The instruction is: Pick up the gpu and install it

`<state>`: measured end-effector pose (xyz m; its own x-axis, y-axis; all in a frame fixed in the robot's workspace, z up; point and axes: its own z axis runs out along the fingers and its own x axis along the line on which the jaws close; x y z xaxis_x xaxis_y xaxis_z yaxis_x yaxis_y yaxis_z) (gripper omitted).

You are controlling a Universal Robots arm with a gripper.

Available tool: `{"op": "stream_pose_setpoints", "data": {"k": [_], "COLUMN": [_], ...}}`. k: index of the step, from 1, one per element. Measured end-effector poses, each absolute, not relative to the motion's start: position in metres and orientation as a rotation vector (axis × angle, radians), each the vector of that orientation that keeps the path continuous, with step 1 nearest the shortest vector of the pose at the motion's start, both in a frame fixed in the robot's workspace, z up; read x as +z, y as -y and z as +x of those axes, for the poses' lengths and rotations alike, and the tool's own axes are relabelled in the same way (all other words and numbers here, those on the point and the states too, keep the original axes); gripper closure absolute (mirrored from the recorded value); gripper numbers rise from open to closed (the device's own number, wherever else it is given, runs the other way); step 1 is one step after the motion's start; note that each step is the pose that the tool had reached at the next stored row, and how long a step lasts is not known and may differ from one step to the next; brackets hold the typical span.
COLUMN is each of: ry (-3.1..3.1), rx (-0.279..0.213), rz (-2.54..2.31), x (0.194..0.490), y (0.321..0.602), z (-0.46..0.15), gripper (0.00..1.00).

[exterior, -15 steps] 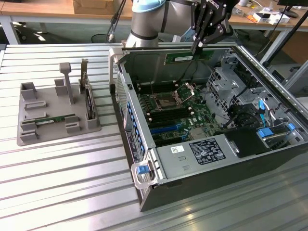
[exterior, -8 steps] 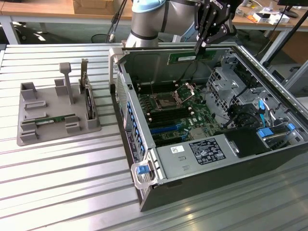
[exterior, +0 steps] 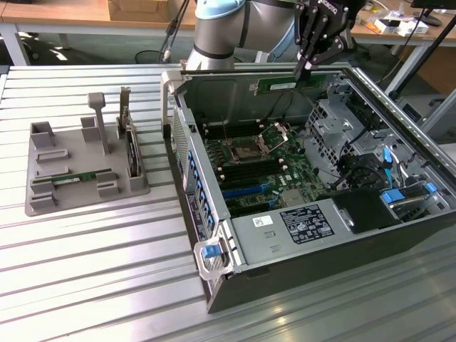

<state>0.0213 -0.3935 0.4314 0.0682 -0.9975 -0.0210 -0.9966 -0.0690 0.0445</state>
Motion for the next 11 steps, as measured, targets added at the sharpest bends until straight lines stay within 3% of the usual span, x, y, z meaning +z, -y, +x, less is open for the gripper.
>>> {"op": "stream_pose_setpoints", "data": {"k": [11], "ry": [2.131], "rx": [-0.072], "rz": [2.282], "x": [0.431], "y": [0.393], "z": [0.033], "gripper": [0.88]}}
